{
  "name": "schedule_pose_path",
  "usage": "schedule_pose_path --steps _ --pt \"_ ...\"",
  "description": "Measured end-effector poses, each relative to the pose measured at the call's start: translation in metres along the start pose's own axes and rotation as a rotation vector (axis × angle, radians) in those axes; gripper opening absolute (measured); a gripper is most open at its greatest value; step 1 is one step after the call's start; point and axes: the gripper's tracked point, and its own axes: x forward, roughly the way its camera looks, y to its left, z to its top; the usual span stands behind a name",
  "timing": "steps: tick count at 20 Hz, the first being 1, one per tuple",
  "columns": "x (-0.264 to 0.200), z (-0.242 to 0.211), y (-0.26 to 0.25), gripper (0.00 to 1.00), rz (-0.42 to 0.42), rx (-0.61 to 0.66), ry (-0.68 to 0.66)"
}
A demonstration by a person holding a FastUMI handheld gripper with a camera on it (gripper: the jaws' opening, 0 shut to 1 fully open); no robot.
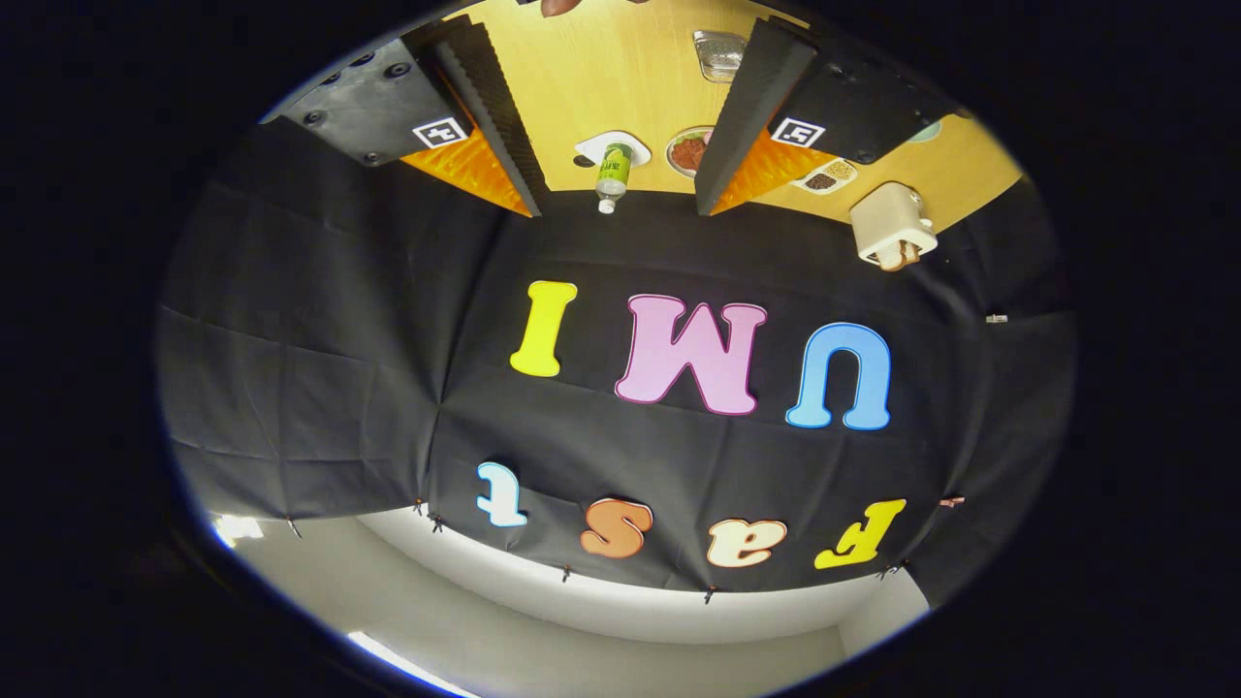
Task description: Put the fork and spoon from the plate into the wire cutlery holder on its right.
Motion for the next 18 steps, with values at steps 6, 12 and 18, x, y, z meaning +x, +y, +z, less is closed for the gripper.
schedule_pose_path --steps 6,12,18 --pt "-0.003 -0.005 0.007 0.97 0.023 0.012 0.005" --pt "0.003 -0.014 0.035 0.98 0.108 0.021 0.011" --pt "0.019 -0.019 0.073 0.97 0.213 0.005 0.014"
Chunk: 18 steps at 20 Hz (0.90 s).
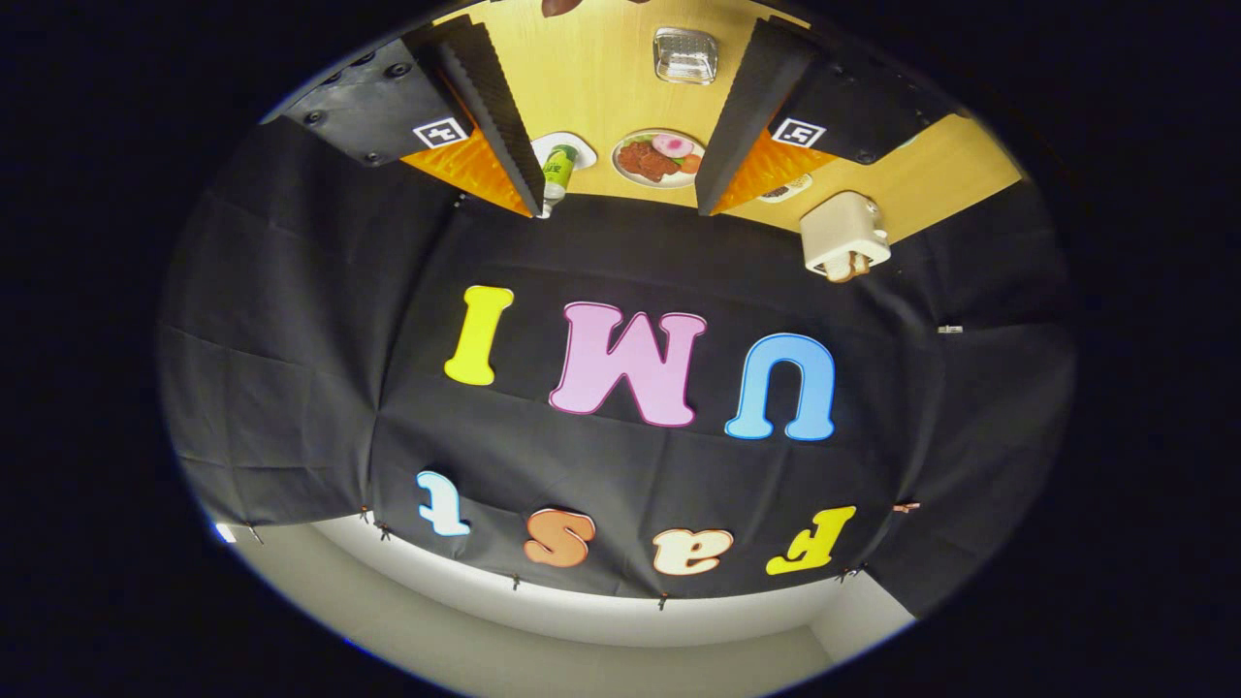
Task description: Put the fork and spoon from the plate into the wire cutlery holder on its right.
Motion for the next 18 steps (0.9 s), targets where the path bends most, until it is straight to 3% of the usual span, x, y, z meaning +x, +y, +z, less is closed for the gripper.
schedule_pose_path --steps 7,18 --pt "0.022 0.013 0.041 0.97 0.098 -0.008 -0.033" --pt "0.019 0.008 0.053 0.97 0.099 -0.007 -0.022"
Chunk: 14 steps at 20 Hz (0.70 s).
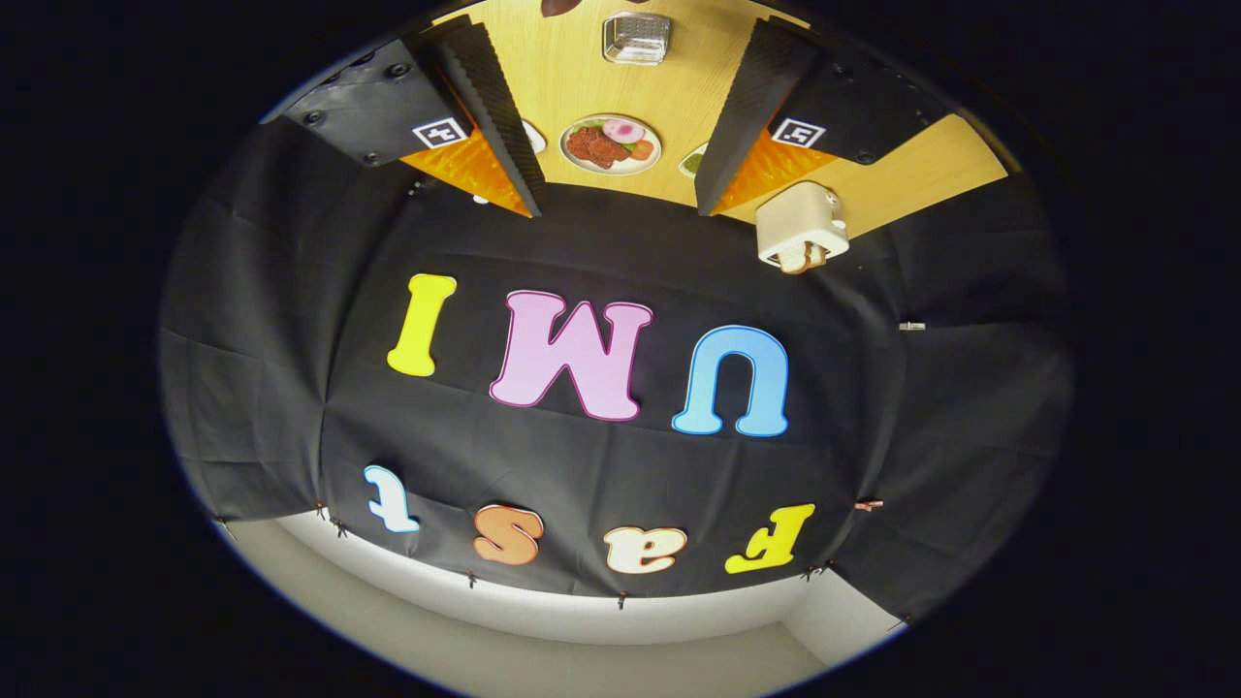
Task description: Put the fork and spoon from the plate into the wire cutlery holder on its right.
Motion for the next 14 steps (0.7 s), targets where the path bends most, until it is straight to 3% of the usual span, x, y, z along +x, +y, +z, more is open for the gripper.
schedule_pose_path --steps 9,14 --pt "0.003 0.007 0.023 0.97 0.039 0.002 -0.005" --pt "-0.001 -0.002 0.08 0.97 0.179 0.005 0.056"
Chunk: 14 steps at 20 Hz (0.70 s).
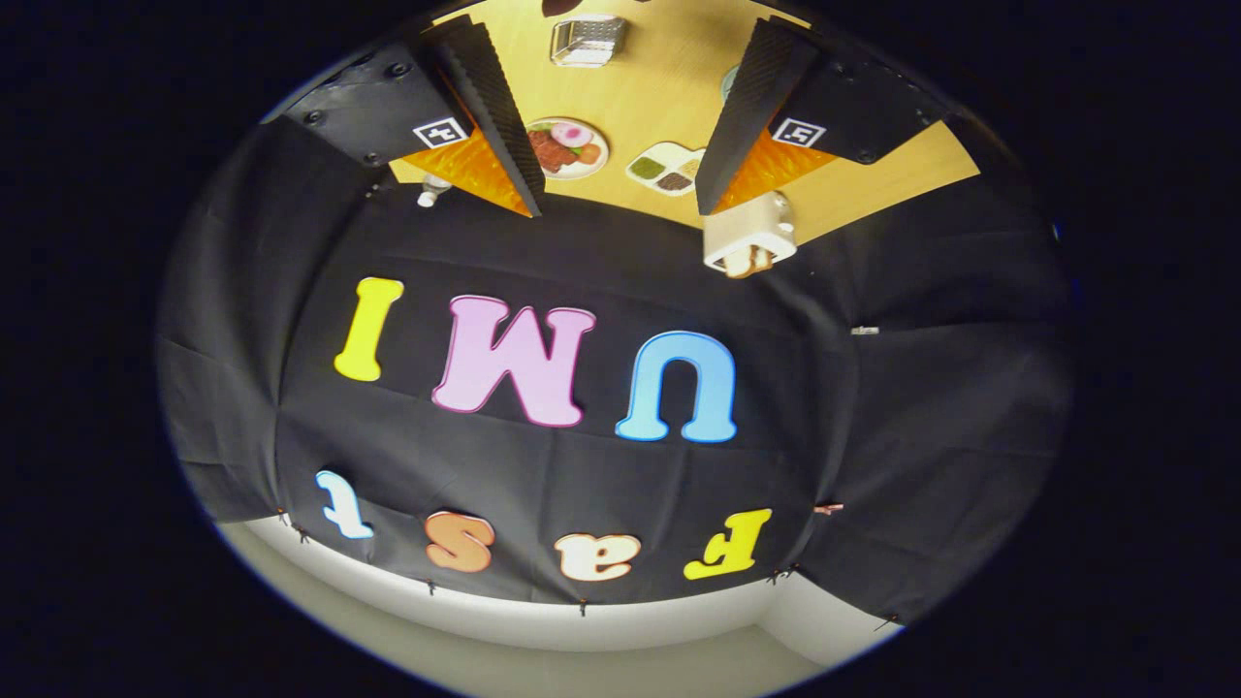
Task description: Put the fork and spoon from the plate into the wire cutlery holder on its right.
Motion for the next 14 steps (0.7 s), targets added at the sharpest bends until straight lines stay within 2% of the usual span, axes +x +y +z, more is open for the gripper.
schedule_pose_path --steps 6,10,14 --pt "0.005 -0.039 0.088 0.97 0.152 0.0 0.15" --pt "0.011 -0.086 0.148 0.98 0.239 0.019 0.312" --pt "0.016 -0.15 0.194 0.98 0.28 0.056 0.502"
